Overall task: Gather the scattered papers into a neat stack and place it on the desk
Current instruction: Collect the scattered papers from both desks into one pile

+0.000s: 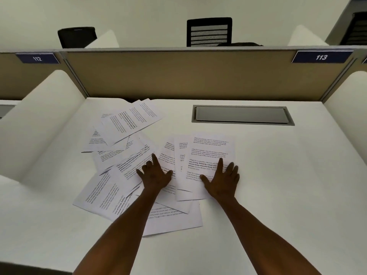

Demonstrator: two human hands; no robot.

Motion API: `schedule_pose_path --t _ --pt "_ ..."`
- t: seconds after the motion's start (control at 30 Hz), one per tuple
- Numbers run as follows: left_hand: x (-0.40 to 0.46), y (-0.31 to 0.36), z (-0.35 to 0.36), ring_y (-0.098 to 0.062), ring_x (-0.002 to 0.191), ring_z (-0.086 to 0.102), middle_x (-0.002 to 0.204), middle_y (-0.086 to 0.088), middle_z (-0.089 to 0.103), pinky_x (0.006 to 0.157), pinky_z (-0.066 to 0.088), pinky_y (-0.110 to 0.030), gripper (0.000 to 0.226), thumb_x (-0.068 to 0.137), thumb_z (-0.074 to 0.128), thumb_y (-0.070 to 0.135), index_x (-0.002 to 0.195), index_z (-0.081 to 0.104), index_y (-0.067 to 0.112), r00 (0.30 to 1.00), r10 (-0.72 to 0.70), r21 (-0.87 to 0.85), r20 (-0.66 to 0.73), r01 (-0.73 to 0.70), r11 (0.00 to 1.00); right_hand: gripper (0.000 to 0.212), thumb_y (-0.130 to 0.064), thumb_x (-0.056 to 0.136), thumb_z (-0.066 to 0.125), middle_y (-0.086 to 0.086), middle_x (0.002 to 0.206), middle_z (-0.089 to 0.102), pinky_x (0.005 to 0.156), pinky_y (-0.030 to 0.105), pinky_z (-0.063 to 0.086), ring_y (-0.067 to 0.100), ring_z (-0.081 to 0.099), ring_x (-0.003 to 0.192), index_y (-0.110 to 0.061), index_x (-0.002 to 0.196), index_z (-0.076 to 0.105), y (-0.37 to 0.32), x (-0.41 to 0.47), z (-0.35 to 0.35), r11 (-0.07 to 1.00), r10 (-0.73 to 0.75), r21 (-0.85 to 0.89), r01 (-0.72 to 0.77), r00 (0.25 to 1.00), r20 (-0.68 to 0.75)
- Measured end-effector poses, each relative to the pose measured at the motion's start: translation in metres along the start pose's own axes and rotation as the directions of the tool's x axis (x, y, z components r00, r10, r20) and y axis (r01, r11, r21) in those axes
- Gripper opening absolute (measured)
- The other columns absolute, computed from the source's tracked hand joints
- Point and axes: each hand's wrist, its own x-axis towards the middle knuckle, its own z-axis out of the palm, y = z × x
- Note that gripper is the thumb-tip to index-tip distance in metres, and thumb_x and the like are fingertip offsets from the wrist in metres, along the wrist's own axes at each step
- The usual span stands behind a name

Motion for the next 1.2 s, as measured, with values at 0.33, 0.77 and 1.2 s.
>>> schedule_pose_path --t 0.33,0.77,1.2 --pt "0.004 0.024 0.002 -0.036 0.144 0.035 0.156 -0.019 0.034 0.116 0.031 -0.048 0.113 0.077 0.08 0.038 0.159 0.005 0.019 0.996 -0.086 -0.491 0.005 0.077 0.868 0.108 -0.076 0.075 0.053 0.012 0.165 0.007 0.121 0.056 0.0 0.042 -0.007 0.15 -0.024 0.157 0.006 0.017 -0.003 0.007 0.992 -0.114 0.061 0.112 0.993 0.043" --pt "-0.001 0.024 -0.003 -0.027 0.09 0.071 0.12 -0.017 0.068 0.057 0.061 -0.033 0.064 0.068 0.078 -0.015 0.12 0.056 0.016 0.946 0.067 -0.886 0.318 0.271 0.377 0.089 -0.068 0.083 0.05 -0.004 0.162 0.024 0.124 0.049 0.001 0.025 0.003 0.153 -0.028 0.155 0.018 0.027 -0.023 0.006 0.949 -0.26 0.189 0.252 0.965 0.018" --pt "-0.024 0.043 -0.002 -0.048 0.117 0.062 0.13 -0.023 0.064 0.097 0.048 -0.066 0.065 0.078 0.073 0.003 0.139 0.05 0.015 0.831 0.371 -0.909 0.414 0.394 0.134 0.094 -0.038 0.078 0.077 0.012 0.151 0.037 0.105 0.042 0.041 0.031 0.049 0.13 -0.016 0.153 0.027 0.027 -0.006 -0.011 0.894 0.014 0.448 -0.006 1.0 -0.015"
